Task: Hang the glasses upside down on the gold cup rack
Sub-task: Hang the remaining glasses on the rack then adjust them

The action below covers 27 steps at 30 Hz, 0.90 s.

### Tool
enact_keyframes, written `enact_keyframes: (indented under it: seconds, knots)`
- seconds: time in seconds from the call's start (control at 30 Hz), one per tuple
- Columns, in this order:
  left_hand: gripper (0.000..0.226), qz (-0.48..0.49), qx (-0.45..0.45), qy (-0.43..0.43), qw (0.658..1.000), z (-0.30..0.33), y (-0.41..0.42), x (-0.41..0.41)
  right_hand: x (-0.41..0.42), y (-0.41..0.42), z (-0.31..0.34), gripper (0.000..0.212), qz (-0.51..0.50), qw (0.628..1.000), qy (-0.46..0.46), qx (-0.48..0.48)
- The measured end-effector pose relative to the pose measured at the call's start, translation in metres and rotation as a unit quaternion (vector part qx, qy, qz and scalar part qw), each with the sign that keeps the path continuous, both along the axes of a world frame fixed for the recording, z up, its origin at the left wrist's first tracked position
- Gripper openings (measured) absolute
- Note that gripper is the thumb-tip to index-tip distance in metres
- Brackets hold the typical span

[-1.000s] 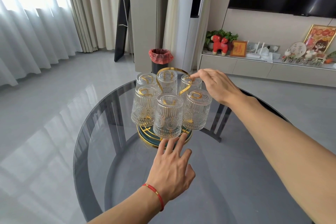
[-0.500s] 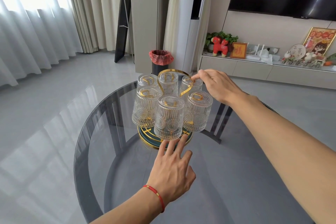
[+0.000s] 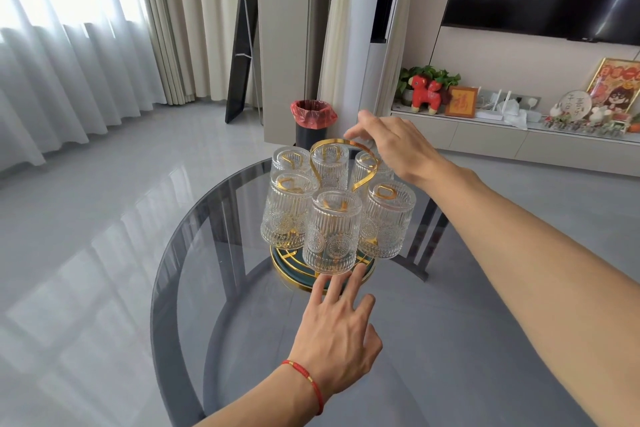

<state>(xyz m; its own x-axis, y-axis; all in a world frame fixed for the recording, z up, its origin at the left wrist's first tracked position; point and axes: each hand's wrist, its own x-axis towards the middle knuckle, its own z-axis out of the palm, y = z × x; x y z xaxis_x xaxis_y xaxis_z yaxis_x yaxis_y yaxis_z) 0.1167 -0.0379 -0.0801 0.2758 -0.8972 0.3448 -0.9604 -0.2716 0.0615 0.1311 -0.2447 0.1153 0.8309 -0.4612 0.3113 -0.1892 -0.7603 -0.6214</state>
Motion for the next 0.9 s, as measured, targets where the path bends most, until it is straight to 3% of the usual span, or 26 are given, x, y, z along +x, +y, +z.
enact_keyframes:
  seconds: [0.1, 0.27, 0.9]
  knots:
    - [0.039, -0.002, 0.002, 0.003, 1.0, 0.0, 0.0, 0.0, 0.016, 0.015, 0.008, 0.08, 0.058, 0.995, 0.069, 0.038]
    - [0.035, 0.0, -0.001, -0.002, 1.0, -0.002, 0.0, 0.001, 0.031, 0.019, 0.015, 0.092, 0.05, 0.983, 0.173, 0.027]
    - [0.032, -0.011, -0.028, 0.014, 0.999, -0.006, -0.001, 0.001, 0.043, 0.016, 0.02, 0.1, -0.004, 0.977, 0.214, 0.004]
